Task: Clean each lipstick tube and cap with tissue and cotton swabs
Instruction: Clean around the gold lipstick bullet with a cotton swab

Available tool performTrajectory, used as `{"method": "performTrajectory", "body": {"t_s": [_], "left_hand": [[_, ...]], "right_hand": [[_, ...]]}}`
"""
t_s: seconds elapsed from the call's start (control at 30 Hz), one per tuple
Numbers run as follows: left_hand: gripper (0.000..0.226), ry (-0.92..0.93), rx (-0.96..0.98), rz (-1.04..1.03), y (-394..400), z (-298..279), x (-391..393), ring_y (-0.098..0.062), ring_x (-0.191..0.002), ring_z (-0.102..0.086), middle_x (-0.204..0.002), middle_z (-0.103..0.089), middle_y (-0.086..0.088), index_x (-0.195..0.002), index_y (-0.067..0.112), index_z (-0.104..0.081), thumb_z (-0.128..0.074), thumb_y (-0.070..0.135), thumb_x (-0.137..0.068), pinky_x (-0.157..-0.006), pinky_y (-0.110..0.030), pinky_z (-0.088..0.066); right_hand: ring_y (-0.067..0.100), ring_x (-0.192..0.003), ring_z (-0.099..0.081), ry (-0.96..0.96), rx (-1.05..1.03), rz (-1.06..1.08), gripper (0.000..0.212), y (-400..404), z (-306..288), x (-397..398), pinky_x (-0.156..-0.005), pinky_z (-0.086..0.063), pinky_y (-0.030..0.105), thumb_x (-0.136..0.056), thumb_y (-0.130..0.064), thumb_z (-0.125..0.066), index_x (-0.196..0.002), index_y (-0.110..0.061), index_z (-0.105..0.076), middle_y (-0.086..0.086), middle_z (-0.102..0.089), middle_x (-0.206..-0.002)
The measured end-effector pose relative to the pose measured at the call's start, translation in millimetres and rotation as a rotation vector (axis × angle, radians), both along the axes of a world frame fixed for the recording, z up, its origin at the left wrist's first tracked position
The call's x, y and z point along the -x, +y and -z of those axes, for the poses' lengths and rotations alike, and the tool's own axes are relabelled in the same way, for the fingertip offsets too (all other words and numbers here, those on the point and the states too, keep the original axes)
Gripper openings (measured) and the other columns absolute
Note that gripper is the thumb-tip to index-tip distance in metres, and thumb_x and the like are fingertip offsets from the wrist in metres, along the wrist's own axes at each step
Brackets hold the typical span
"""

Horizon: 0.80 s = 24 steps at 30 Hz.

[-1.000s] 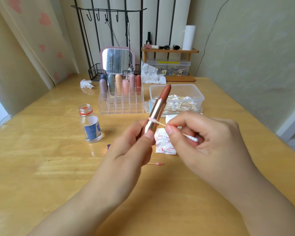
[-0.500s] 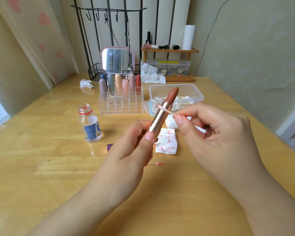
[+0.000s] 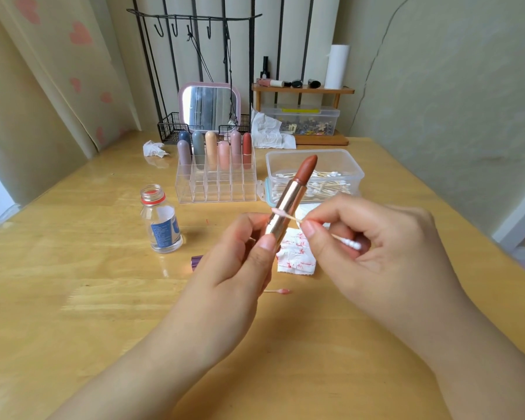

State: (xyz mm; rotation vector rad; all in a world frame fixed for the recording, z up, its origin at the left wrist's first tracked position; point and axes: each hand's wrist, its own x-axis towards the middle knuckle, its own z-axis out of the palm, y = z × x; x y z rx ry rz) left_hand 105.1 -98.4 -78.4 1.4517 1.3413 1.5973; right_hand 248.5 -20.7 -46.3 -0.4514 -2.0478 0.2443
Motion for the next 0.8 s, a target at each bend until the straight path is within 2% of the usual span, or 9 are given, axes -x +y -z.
{"method": "performTrajectory", "body": {"t_s": [0.1, 0.2, 0.27, 0.37, 0.47, 0.57, 0.7, 0.8], "left_hand": [[0.024, 0.040, -0.021, -0.013, -0.6, 1.6, 0.5, -0.008, -0.066, -0.046, -0.070, -0.053, 0.020, -0.099, 0.039, -0.058, -0.047, 0.051, -0.081, -0.062, -0.016, -0.040], [0.019, 0.091, -0.030, -0.056, -1.2, 1.8, -1.0, -0.006, -0.066, -0.048, -0.070, -0.055, 0.022, -0.100, 0.034, -0.056, -0.048, 0.042, -0.085, -0.063, -0.012, -0.040], [0.018, 0.076, -0.034, -0.054, -1.7, 1.1, -2.6, -0.004, -0.065, -0.049, -0.069, -0.055, 0.020, -0.101, 0.031, -0.055, -0.049, 0.038, -0.085, -0.060, -0.009, -0.041], [0.023, 0.009, -0.027, -0.037, -1.2, -0.4, -3.3, -0.008, -0.063, -0.055, -0.072, -0.059, 0.010, -0.103, 0.024, -0.052, -0.054, 0.035, -0.083, -0.057, -0.015, -0.045], [0.027, -0.026, -0.024, 0.001, -0.8, -1.4, -4.5, -0.014, -0.058, -0.057, -0.075, -0.064, 0.004, -0.106, 0.017, -0.046, -0.050, 0.029, -0.082, -0.054, -0.021, -0.045], [0.021, -0.058, -0.050, 0.005, -1.1, -1.5, -6.1, -0.012, -0.056, -0.047, -0.070, -0.054, 0.003, -0.101, 0.020, -0.046, -0.052, 0.025, -0.081, -0.052, -0.013, -0.044], [0.019, -0.071, -0.073, 0.019, -1.3, -0.6, -5.5, -0.009, -0.055, -0.039, -0.065, -0.047, 0.010, -0.100, 0.020, -0.047, -0.052, 0.024, -0.082, -0.049, -0.011, -0.041], [0.020, -0.073, -0.073, 0.017, -1.5, -0.9, -5.6, -0.007, -0.055, -0.039, -0.065, -0.047, 0.011, -0.101, 0.020, -0.047, -0.052, 0.024, -0.082, -0.049, -0.010, -0.041]], "right_hand": [[0.005, -0.048, -0.035, 0.027, -0.018, 0.021, 0.015, 1.3, -0.7, -2.1, -0.050, -0.027, 0.007, -0.084, -0.018, -0.062, -0.070, -0.012, -0.064, -0.013, -0.033, -0.048], [0.016, -0.046, -0.043, 0.065, 0.003, 0.049, 0.019, 3.5, -2.1, -4.6, -0.047, -0.033, 0.018, -0.086, -0.021, -0.058, -0.072, -0.010, -0.065, 0.002, -0.041, -0.047], [0.009, -0.047, -0.039, 0.041, 0.004, 0.035, 0.016, 1.6, -1.3, -2.5, -0.048, -0.029, 0.011, -0.085, -0.018, -0.062, -0.071, -0.011, -0.065, -0.008, -0.037, -0.047], [-0.004, -0.046, -0.036, -0.025, 0.017, -0.031, 0.012, -1.9, 1.1, 1.6, -0.050, -0.025, 0.002, -0.081, -0.011, -0.066, -0.068, -0.012, -0.064, -0.023, -0.029, -0.051], [0.003, -0.046, -0.037, -0.003, 0.001, -0.001, 0.013, -0.6, 0.9, 0.4, -0.048, -0.025, 0.006, -0.082, -0.012, -0.065, -0.069, -0.012, -0.065, -0.014, -0.033, -0.048], [0.015, -0.046, -0.041, 0.055, 0.012, 0.055, 0.015, 3.0, -1.1, -2.5, -0.047, -0.031, 0.015, -0.086, -0.019, -0.061, -0.073, -0.011, -0.065, 0.002, -0.041, -0.047], [0.003, -0.047, -0.035, -0.001, 0.026, -0.021, 0.013, -1.3, 0.3, -0.2, -0.049, -0.025, 0.005, -0.082, -0.013, -0.066, -0.069, -0.012, -0.065, -0.015, -0.031, -0.049], [0.002, -0.047, -0.035, 0.003, 0.011, -0.021, 0.014, -1.0, -0.3, -0.4, -0.050, -0.025, 0.004, -0.082, -0.015, -0.065, -0.069, -0.012, -0.065, -0.015, -0.032, -0.049]]}}
